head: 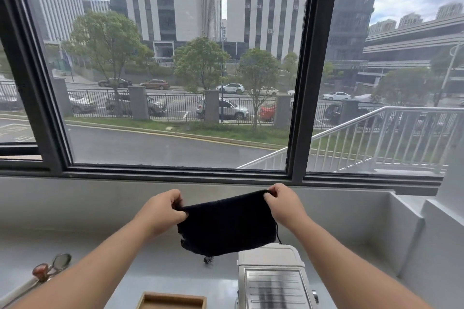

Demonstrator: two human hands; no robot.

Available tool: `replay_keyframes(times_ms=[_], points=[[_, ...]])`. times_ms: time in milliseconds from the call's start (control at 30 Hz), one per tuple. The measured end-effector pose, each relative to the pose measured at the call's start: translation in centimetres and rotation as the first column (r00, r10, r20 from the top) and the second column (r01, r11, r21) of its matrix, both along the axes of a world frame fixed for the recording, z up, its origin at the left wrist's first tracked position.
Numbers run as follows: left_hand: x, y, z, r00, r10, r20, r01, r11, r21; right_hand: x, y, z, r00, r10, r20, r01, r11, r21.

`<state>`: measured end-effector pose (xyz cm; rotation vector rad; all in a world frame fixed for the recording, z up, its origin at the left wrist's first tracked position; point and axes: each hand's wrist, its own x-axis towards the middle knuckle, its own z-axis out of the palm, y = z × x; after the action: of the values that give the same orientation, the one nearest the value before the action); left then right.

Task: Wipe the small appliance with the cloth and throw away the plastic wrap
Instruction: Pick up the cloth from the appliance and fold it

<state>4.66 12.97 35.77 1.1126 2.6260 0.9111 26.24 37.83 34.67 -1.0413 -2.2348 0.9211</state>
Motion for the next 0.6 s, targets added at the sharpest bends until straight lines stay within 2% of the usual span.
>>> replay_keyframes(times_ms=[100,267,600], points=[[-1.3,-1.1,0.0,0.998,0.047,0.043,-0.051,0.994,0.093,-1.1,-0.8,0.0,1.000,-0.004,-0.003,0.004,1.000,-0.014],[-3.2,-2.3,-0.4,0.993,0.114,0.036,-0.117,0.986,0.114,-3.3,-2.4,-0.2,0.999,0.002,-0.049,-0.005,0.998,-0.063],[-7.0,-4.1,-0.4,0.983,0.161,-0.085,-0.163,0.987,-0.011,-7.9,-5.7,-0.9,0.994,-0.012,-0.112,-0.022,0.954,-0.298]])
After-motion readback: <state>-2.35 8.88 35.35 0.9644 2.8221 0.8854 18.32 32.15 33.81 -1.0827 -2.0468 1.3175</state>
